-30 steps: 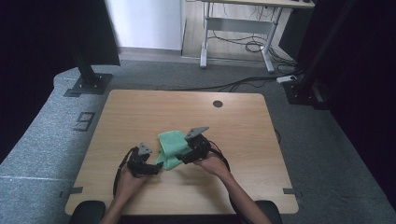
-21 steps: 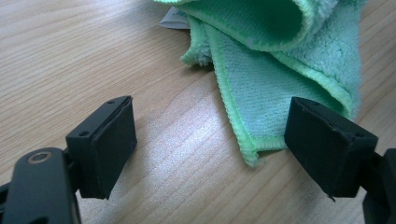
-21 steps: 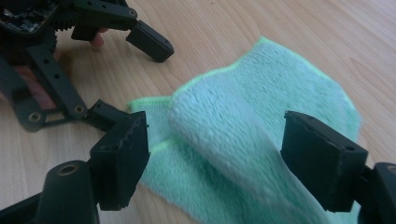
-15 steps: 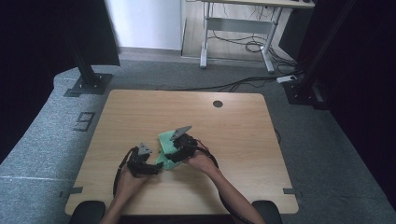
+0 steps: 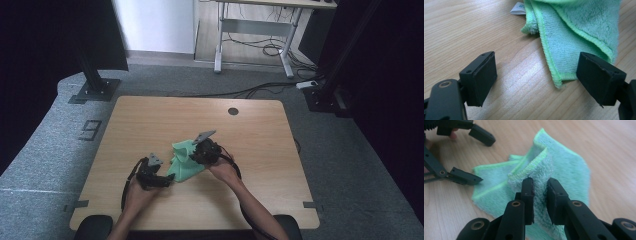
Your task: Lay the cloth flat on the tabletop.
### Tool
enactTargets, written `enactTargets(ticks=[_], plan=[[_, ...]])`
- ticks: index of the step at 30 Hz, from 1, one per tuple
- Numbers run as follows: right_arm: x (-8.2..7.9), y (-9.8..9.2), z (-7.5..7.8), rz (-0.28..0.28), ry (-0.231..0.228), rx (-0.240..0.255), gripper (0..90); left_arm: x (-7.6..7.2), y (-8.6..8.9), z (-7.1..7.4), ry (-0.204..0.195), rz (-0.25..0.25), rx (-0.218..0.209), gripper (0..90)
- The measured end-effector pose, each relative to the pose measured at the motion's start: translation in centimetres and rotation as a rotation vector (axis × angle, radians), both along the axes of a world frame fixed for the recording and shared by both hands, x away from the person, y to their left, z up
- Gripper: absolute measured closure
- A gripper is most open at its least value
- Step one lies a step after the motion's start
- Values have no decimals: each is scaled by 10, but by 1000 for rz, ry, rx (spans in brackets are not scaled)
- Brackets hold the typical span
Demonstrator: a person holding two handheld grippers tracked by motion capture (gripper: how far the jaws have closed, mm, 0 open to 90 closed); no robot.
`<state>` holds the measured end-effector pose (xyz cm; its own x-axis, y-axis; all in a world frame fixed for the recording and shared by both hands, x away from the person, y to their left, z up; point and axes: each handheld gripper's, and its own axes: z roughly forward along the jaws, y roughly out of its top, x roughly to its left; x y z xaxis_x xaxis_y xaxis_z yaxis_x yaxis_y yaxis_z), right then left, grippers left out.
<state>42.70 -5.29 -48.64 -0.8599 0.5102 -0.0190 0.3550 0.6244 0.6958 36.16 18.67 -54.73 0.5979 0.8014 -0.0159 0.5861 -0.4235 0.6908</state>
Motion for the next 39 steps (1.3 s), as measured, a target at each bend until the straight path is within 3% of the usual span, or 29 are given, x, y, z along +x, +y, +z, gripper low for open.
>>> enactTargets(ticks=[5,8,14,17,20,21,25,30,32,36,39], plan=[[2,-20,8,-47,-16,16,758,0,0,0,0,0,0,164],[7,-43,13,-95,-16,33,764,0,0,0,0,0,0,164],[13,-70,12,-167,-8,36,769,0,0,0,-1,0,0,164],[20,-90,3,-223,19,49,768,0,0,0,0,1,-1,164],[24,-98,-6,-241,34,44,761,0,0,0,0,1,-1,164],[27,-104,-16,-261,61,36,752,0,0,0,0,0,0,164],[30,-111,-34,-277,99,10,725,0,0,0,0,1,0,164],[28,-114,-38,-291,102,-14,619,0,0,0,0,1,0,164],[27,-117,-29,-295,73,-9,543,0,0,0,0,1,-1,164],[26,-118,-13,-292,47,17,529,0,0,0,0,1,-1,164],[28,-112,-6,-275,53,44,529,0,0,0,0,1,-1,164]])
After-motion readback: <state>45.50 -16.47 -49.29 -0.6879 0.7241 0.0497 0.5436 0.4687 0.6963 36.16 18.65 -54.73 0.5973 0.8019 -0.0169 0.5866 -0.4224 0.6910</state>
